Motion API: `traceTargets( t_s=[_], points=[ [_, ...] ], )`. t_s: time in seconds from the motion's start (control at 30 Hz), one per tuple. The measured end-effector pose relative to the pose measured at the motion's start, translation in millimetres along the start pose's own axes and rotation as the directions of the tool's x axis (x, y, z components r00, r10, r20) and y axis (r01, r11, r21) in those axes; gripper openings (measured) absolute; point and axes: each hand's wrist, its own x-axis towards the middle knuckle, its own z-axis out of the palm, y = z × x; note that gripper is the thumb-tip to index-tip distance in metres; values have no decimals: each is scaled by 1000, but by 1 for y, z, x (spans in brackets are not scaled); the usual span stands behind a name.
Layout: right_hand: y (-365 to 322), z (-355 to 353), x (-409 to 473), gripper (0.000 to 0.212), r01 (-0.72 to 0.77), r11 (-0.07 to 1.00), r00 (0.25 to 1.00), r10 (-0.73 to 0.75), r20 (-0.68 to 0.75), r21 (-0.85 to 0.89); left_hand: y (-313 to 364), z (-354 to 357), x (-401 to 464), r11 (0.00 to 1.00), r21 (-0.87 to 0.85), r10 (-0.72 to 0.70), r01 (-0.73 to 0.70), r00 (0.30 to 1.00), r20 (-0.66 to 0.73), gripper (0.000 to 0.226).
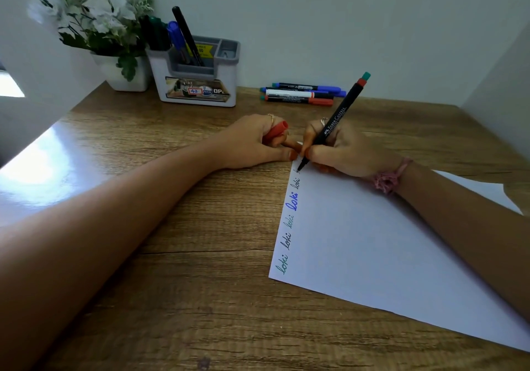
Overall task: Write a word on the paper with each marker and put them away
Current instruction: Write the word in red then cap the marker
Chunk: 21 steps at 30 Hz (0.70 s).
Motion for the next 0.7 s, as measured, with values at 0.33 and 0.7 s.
traceTargets(
  t_s=[0.33, 0.7],
  points=[
    [0, -1, -2, 8, 13, 1000, 999, -13, -32, 9, 2, 0, -1, 1000, 27, -8, 8, 1000, -7, 29],
    [1, -1, 1, 26, -13, 999, 998, 11, -59, -46, 2, -1, -2, 1000, 18, -7, 7, 1000, 0, 26]
  ],
)
